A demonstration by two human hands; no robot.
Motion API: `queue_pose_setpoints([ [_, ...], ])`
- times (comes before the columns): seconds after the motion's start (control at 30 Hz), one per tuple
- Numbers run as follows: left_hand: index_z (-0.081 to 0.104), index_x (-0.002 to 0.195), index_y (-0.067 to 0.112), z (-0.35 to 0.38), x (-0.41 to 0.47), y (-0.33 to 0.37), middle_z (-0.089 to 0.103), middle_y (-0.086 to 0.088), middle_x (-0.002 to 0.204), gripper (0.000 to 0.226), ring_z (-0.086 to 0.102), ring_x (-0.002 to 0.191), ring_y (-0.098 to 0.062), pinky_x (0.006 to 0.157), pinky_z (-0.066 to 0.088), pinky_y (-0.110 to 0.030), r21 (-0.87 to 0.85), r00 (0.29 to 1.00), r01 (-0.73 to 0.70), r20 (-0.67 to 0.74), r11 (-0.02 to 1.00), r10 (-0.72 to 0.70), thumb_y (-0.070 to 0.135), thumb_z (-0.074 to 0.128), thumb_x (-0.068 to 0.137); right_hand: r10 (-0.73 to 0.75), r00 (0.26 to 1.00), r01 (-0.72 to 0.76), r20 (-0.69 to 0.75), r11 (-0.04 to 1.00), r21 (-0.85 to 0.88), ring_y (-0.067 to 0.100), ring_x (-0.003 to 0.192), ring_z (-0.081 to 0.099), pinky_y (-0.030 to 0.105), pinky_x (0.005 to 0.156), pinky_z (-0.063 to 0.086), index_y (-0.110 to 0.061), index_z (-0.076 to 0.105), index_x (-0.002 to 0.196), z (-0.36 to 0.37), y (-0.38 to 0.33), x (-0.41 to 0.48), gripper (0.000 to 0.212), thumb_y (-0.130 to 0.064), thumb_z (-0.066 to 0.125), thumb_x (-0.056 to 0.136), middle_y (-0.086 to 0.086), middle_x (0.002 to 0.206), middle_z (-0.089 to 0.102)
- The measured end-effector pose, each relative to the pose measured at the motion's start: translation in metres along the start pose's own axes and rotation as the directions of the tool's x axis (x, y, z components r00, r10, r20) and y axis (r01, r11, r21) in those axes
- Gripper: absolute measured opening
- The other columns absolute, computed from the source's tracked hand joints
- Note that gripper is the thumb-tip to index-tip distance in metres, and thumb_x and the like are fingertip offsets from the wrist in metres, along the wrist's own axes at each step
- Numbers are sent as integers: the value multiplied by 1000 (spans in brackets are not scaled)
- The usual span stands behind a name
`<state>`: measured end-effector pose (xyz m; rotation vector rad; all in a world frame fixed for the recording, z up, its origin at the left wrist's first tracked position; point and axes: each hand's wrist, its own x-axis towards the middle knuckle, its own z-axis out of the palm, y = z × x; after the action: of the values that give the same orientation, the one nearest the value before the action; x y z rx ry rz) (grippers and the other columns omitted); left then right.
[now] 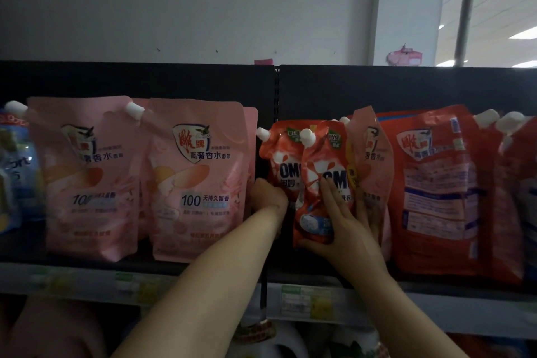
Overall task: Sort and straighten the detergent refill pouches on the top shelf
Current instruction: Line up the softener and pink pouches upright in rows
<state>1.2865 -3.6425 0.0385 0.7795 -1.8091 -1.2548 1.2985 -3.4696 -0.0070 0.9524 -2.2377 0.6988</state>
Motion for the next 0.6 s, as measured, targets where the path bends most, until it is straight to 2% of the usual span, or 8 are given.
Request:
queue_pose_setpoints([
  [0.13, 39, 137, -6, 8, -7, 4, 45, -20, 139, 45, 46, 126, -33, 109, 36, -40, -110, 996, 86, -21, 990, -89, 2, 42, 93, -18, 1000, 18, -18, 1000, -5, 33, 147, -6, 46, 116, 1, -49, -25, 143, 1, 1, 0, 116, -68, 65, 72, -33, 149, -19],
  [0.2, 29, 141, -7, 5, -16, 9, 35, -20, 145, 47, 37, 132, -33, 113, 28, -39, -94, 995, 95, 18, 991, -94, 3, 39, 96, -17, 1000, 17, -17, 1000, 3, 33, 147, -7, 46, 116, 1, -48, -23, 143, 1, 0, 0, 115, -67, 65, 72, -33, 149, -17],
  [0.33, 26, 141, -1, -9, -35, 7, 26, -16, 149, 49, 34, 133, -29, 108, 26, -31, -105, 996, -46, 71, 993, 53, 6, 44, 96, -19, 1000, 19, 23, 1000, 1, 34, 147, -3, 54, 117, 4, -48, -21, 145, -1, -1, 1, 117, -67, 67, 70, -27, 155, -8],
  [0.4, 30, 138, 3, -19, -48, 1, 28, -12, 144, 48, 40, 125, -25, 99, 30, -24, -128, 983, -130, 112, 983, 144, 12, 51, 95, -39, 999, 39, 5, 997, 69, 30, 147, -5, 56, 117, 9, -47, -15, 147, -4, -3, 0, 114, -63, 70, 72, -20, 158, -9],
  [0.47, 41, 128, 7, -26, -59, -5, 39, -9, 133, 38, 47, 113, -19, 92, 34, -22, -128, 966, -172, 171, 977, 192, 21, 55, 95, 12, 997, 5, -83, 978, 209, 24, 147, -7, 51, 114, 21, -40, -3, 152, -9, -7, -2, 110, -61, 70, 73, -6, 160, -17],
  [0.53, 49, 120, 14, -31, -67, -7, 51, -2, 122, 31, 52, 107, -14, 88, 39, -23, -164, 936, -142, 299, 976, 186, 32, 56, 96, 83, 988, -44, -133, 962, 270, 26, 147, 5, 49, 111, 31, -28, 10, 153, -15, -10, -4, 107, -67, 65, 70, 6, 160, -3],
  [0.6, 53, 115, 20, -35, -72, -4, 57, 3, 115, 25, 55, 105, -12, 81, 42, -18, -233, 889, -107, 414, 967, 198, 33, 58, 95, 87, 991, -58, -106, 966, 251, 27, 144, 20, 50, 112, 33, -22, 14, 153, -19, -12, -5, 108, -73, 57, 68, 7, 157, 19],
])
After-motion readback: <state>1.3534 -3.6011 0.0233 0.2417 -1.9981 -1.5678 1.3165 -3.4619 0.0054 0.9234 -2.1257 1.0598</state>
